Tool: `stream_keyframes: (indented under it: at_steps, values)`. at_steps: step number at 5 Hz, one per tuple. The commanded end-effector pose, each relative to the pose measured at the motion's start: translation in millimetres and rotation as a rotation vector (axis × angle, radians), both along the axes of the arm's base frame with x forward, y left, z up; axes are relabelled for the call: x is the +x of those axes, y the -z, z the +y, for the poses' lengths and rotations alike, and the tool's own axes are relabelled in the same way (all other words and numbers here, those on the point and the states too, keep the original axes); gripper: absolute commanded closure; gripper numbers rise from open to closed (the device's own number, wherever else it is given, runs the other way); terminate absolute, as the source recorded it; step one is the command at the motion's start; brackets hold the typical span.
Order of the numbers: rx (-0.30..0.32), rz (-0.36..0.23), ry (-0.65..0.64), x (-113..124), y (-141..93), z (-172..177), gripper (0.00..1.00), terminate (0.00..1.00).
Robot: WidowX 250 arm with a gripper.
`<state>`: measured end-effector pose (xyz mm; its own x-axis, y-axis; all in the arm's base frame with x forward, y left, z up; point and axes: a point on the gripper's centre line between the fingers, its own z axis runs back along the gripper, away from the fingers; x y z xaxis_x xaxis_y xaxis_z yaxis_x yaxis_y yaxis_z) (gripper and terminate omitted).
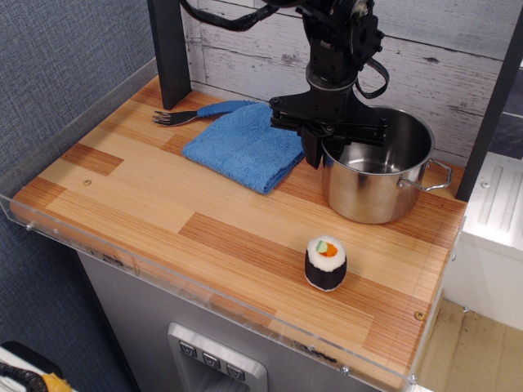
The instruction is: Move the pot to the right of the blue towel
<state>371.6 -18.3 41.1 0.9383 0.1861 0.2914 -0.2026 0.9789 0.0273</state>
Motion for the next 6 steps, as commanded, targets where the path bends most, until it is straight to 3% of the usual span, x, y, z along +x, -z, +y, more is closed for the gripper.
stream_keyframes:
  at_steps: [1, 6]
  values:
    - [-0.013, -0.017, -0.022, -9.9, -1.4, 2.8, 0.0, 0.0]
    - [-0.013, -0.038, -0.034, -19.3, -16.4, 11.5, 0.0, 0.0]
